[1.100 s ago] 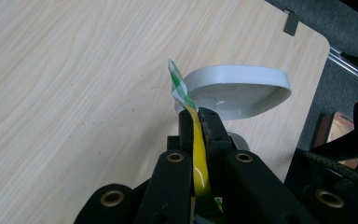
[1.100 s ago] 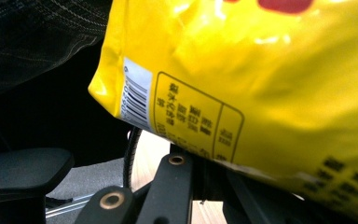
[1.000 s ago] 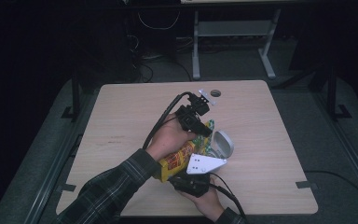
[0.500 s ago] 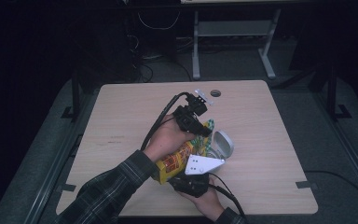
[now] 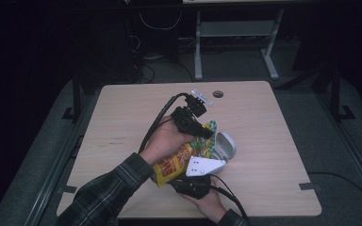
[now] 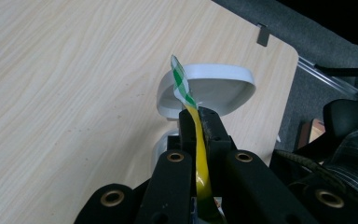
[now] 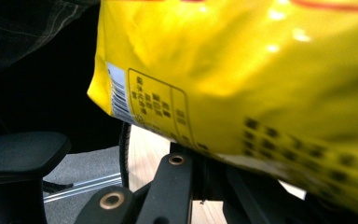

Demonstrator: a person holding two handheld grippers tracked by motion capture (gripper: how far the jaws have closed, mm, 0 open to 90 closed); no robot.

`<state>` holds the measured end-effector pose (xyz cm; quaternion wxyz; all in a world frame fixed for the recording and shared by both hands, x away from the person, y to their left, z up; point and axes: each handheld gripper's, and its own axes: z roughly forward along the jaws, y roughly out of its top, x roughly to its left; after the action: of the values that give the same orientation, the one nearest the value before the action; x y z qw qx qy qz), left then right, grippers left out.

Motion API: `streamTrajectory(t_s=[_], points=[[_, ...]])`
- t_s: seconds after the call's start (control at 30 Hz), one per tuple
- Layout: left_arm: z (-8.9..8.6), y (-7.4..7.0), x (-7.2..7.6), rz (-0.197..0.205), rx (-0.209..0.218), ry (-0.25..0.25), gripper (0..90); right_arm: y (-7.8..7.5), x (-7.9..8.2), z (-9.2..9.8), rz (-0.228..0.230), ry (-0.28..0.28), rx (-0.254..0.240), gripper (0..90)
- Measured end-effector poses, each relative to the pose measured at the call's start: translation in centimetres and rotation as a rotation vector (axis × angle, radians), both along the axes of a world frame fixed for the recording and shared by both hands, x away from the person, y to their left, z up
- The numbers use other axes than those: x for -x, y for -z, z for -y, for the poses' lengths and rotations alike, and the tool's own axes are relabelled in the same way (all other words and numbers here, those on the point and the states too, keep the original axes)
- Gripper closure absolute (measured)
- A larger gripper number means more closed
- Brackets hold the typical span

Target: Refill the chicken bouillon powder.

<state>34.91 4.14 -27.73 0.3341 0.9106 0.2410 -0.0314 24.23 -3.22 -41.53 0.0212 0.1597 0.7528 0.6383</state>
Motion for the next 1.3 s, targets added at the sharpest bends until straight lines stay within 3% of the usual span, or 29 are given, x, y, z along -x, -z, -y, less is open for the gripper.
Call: streamTrajectory(t_s=[0.23,0.57,1.03,1.3], points=[[-0.8,-0.3,0.2,-0.004,0.014,0.013,90.0,0.1,0.0,-0.1,-0.008,0.0,0.004,90.0],[-2.2,-0.7,0.4,-0.026,0.074,0.033,90.0,0.4,-0.2,-0.2,-0.02,0.004,0.015,90.0],[-5.9,-2.0,1.2,-0.019,0.171,0.048,90.0,0.8,-0.4,-0.4,-0.044,0.024,0.055,90.0],[-8.0,-2.6,1.5,0.004,0.203,0.02,90.0,0.9,-0.3,-0.5,-0.043,0.022,0.057,90.0]])
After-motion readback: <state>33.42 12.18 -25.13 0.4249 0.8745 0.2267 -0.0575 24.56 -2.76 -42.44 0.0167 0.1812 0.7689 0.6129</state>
